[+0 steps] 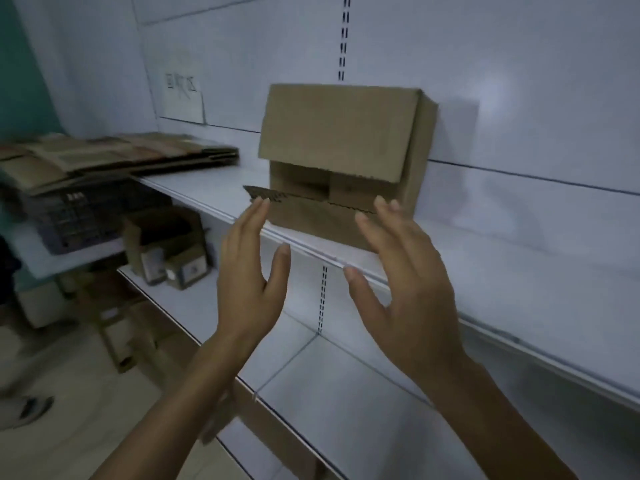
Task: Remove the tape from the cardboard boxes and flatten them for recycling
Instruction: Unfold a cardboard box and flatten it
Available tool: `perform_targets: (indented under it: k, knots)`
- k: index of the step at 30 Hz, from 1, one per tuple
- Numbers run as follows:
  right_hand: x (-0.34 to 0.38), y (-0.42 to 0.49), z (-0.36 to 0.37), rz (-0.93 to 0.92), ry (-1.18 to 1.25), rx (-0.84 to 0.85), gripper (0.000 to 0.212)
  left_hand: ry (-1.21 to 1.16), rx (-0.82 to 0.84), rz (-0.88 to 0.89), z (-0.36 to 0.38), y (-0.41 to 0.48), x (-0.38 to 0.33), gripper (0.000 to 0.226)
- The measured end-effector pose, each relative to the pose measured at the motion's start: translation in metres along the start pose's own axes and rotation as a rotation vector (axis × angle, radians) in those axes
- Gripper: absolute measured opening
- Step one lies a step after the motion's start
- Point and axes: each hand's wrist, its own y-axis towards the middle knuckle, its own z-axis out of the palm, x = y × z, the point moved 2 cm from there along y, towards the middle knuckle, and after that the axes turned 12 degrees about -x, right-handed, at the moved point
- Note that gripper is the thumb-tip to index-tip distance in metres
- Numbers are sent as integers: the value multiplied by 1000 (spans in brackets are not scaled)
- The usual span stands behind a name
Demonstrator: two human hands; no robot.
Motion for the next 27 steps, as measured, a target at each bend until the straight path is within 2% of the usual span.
perform_targets:
  k: [5, 7, 9, 11, 13, 15, 17, 18, 21, 24, 25, 27]
  knots:
    - [1, 38, 50, 38, -127, 30, 47, -74, -49, -39, -3, 60, 39, 42]
    - [-3, 38, 61, 67, -159, 11, 42, -203, -49, -130, 2, 80, 57, 37]
    - [-5, 32, 68, 23, -195, -49, 36, -367, -19, -262, 9, 100, 76, 32]
    - [-5, 21, 73, -24, -248, -104, 40, -462, 70, -405, 21, 117, 98, 30]
    - [0, 6, 78, -55, -312, -115, 43, -385, 262, -444, 36, 127, 117, 49]
    - [7, -10, 84, -60, -356, -92, 41, -323, 507, -432, 50, 131, 128, 73]
    - [12, -20, 88, 6, -379, -55, 32, -331, 670, -386, 64, 128, 129, 79]
    - [14, -22, 88, 70, -383, -30, 27, -301, 683, -320, 69, 124, 127, 75]
    - [27, -18, 86, 300, -484, 108, 7, -257, 562, -194, 74, 102, 120, 69]
    - [34, -3, 88, 415, -728, 239, 23, -304, 564, -176, 67, 70, 103, 85]
    - [36, 6, 90, 436, -707, 221, 30, -324, 577, -175, 63, 59, 93, 89]
    - [37, 25, 95, 560, -503, 113, 42, -403, 632, -106, 52, 37, 67, 89]
